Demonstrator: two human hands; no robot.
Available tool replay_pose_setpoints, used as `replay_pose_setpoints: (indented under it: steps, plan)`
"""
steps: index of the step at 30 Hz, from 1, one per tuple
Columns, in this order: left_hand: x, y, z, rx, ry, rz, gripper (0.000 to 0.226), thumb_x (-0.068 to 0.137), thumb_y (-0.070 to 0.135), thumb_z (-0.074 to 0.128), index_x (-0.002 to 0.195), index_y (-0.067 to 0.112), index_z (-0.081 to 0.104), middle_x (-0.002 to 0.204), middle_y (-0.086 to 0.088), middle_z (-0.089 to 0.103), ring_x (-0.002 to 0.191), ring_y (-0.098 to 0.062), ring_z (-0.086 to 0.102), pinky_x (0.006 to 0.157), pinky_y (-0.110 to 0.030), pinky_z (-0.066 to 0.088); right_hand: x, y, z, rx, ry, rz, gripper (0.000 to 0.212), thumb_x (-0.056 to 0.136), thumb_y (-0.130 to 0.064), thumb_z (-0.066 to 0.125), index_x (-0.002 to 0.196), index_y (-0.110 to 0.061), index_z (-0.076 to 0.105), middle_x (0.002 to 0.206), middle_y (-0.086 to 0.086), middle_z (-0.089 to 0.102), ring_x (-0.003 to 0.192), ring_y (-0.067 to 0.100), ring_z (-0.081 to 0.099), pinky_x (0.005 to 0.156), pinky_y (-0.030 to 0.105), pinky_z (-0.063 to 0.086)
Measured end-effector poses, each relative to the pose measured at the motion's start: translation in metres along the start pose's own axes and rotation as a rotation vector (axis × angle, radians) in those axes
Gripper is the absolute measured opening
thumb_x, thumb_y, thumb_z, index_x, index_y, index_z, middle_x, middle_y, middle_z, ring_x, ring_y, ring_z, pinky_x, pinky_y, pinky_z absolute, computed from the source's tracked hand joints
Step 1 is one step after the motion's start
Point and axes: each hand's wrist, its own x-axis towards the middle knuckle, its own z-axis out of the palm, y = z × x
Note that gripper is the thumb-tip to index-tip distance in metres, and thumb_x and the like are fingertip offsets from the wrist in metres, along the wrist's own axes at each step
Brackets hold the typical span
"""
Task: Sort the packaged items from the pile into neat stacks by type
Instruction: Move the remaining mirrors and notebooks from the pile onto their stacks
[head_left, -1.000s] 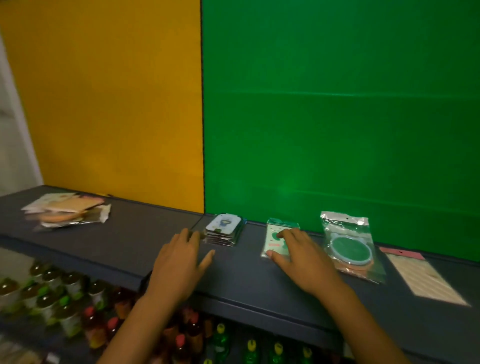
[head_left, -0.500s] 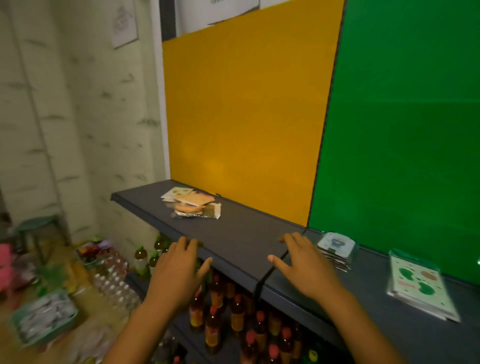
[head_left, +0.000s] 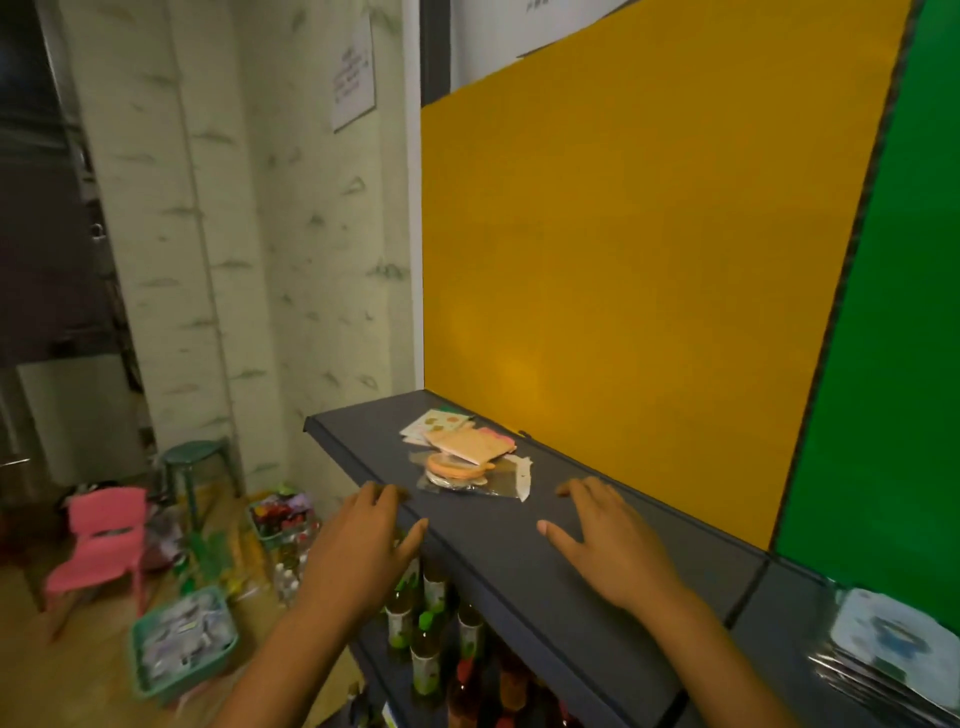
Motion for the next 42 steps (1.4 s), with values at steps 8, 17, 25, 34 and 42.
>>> replay_pose_setpoints:
  steps: [8, 17, 25, 34, 42]
  plan:
    - [0.07, -0.01, 0.04, -0.035, 0.001, -0.044, 0.049, 0.091, 0.056, 0.041, 0.131, 0.028, 0.046, 0.127, 0.004, 0.051, 0.113, -0.014, 0.052, 0.089, -0.029, 0.049, 0.08, 0.028, 0.032, 0.009, 0.004, -0.007, 0.05, 0.091, -0.059, 0.044, 0.131, -0.029, 0.043, 0.131, -0.008, 0.047, 0.118, 0.009, 0.046, 0.087, 0.025, 0.046]
    - [0.126, -0.04, 0.077, -0.115, -0.037, -0.047, 0.047, 0.092, 0.053, 0.044, 0.13, 0.026, 0.045, 0.128, 0.004, 0.052, 0.115, -0.014, 0.052, 0.087, -0.028, 0.047, 0.131, 0.037, 0.074, 0.016, -0.05, 0.026, 0.047, 0.091, -0.06, 0.044, 0.129, -0.031, 0.043, 0.131, -0.009, 0.047, 0.117, 0.009, 0.047, 0.086, 0.024, 0.046]
    - [0.212, -0.063, 0.114, -0.184, -0.174, -0.004, 0.051, 0.091, 0.051, 0.047, 0.134, 0.025, 0.042, 0.134, 0.0, 0.047, 0.118, -0.018, 0.05, 0.091, -0.033, 0.048, 0.175, 0.041, 0.094, -0.03, -0.026, 0.19, 0.048, 0.091, -0.057, 0.047, 0.131, -0.03, 0.041, 0.132, -0.008, 0.048, 0.116, 0.009, 0.048, 0.086, 0.022, 0.045]
    - [0.29, -0.082, 0.175, -0.163, -0.401, -0.079, 0.064, 0.083, 0.063, 0.051, 0.124, 0.014, 0.048, 0.12, -0.009, 0.057, 0.103, -0.024, 0.057, 0.085, -0.035, 0.051, 0.211, 0.033, 0.127, -0.026, -0.027, 0.392, 0.053, 0.09, -0.055, 0.052, 0.133, -0.03, 0.037, 0.135, -0.006, 0.048, 0.12, 0.012, 0.049, 0.093, 0.028, 0.048]
    - [0.315, -0.079, 0.197, -0.254, -0.544, -0.07, 0.061, 0.071, 0.057, 0.072, 0.111, 0.014, 0.054, 0.11, -0.01, 0.061, 0.096, -0.026, 0.06, 0.082, -0.036, 0.052, 0.197, 0.035, 0.136, -0.043, -0.018, 0.503, 0.049, 0.089, -0.057, 0.052, 0.129, -0.031, 0.038, 0.131, -0.006, 0.048, 0.112, 0.011, 0.052, 0.087, 0.028, 0.049]
